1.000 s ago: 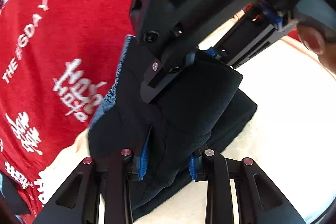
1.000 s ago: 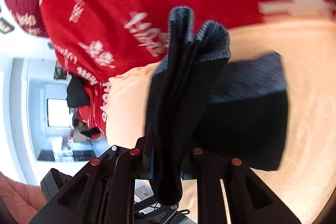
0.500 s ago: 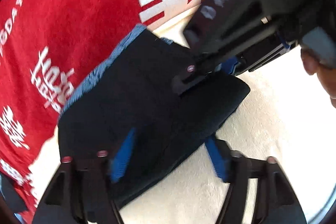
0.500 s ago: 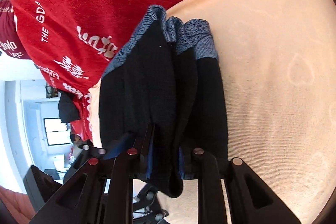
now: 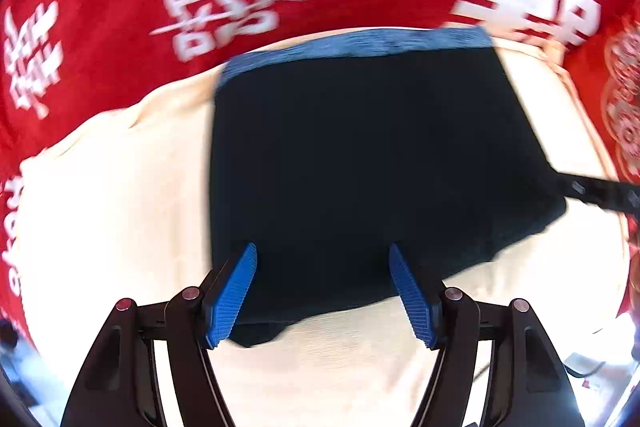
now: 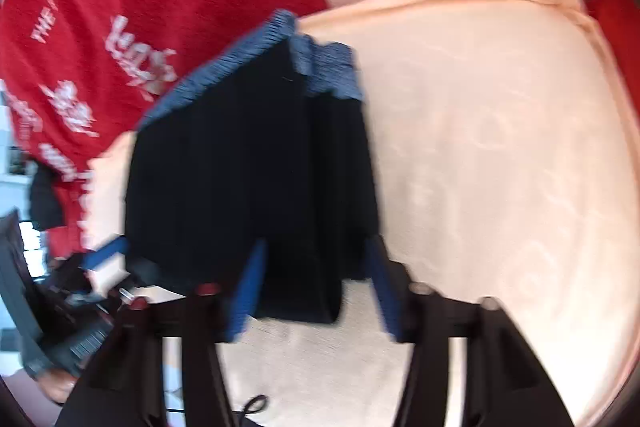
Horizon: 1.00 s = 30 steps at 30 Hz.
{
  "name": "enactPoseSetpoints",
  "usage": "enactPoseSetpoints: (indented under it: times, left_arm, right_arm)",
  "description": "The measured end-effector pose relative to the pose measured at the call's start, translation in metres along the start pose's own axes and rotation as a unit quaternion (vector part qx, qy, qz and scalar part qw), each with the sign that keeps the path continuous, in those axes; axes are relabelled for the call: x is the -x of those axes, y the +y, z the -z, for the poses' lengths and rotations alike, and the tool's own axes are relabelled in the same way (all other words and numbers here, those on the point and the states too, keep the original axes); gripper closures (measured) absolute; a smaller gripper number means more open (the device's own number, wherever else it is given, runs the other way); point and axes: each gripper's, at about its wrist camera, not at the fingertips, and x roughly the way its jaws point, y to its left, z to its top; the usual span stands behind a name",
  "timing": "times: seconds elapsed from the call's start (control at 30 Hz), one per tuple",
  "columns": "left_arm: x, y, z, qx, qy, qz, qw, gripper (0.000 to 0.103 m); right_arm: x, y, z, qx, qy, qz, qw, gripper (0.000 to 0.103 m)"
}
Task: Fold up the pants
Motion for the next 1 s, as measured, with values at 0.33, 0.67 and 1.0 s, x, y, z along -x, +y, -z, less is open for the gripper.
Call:
enactPoseSetpoints:
  times: [0.33, 0.67, 1.0]
  left_arm:
    - [-0.004, 0.051, 0.000, 0.014, 0.029, 0.013, 0.9994, 0.033]
    - [0.005, 0.083, 0.011, 0.010, 0.031, 0.026, 0.9991, 0.006]
    - [0.007, 0.107, 0.022, 0.007, 0.031, 0.036, 0.9989, 0.001]
  right_arm:
    - [0.001, 0.015, 0.039, -0.047, 0.029, 0.097, 0.994, 0.027]
    - [-0.005, 0.078, 0.080, -0.057, 0.032, 0.085, 0.994, 0.025]
    - [-0.007, 0.134, 0.089, -0.028, 0.010, 0.069, 0.997, 0.019]
